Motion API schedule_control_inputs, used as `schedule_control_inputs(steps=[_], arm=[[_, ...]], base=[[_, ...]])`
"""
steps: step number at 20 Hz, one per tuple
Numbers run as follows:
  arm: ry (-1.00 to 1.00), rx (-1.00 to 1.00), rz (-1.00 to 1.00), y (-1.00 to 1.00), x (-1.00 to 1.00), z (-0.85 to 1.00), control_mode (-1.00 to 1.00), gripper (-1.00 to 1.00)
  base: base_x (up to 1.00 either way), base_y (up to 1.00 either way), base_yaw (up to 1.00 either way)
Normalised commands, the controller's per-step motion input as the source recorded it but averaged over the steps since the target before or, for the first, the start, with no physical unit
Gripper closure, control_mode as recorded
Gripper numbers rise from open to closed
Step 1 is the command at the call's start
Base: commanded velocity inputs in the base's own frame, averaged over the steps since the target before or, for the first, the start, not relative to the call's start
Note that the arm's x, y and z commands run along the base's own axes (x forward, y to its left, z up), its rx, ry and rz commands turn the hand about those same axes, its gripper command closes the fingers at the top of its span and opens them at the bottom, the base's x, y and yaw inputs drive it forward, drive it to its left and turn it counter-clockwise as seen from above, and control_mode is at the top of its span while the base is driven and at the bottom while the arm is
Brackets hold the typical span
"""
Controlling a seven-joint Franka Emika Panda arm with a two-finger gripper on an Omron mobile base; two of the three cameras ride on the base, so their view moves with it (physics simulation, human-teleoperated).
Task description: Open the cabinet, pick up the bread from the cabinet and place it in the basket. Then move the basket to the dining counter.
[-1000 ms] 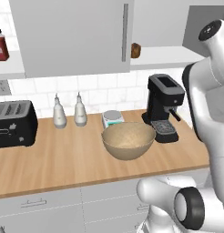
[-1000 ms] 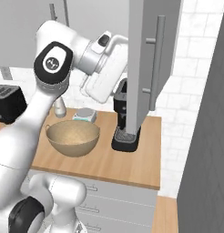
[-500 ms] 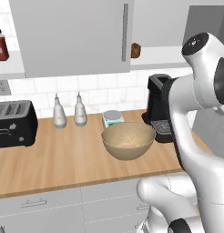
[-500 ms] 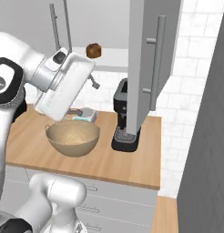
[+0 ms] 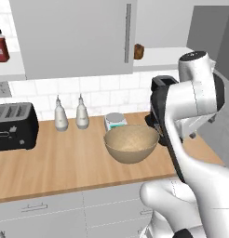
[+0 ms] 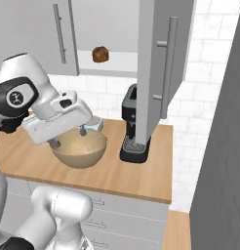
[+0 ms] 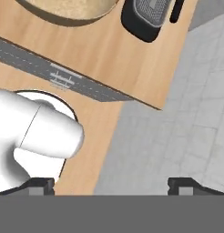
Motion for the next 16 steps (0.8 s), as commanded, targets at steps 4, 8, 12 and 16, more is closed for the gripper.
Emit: schedule_control_inputs(steps=[4, 8, 12, 16], arm=[[-0.16, 0.33, -0.61, 0.47, 0.44, -0.39, -1.00, -1.00], [-0.35, 0.29, -0.50, 0.41, 0.50, -0.04, -1.00, -1.00], [-0.58, 0.11, -0.46, 0.73, 0.53, 0.58, -1.00, -1.00], [-0.59, 0.00, -0.17, 0.65, 0.72, 0.88, -1.00, -1.00]], base=[[0.00, 0.00, 0.00], [0.00, 0.00, 0.00], [0.00, 0.00, 0.00], [0.00, 0.00, 0.00]])
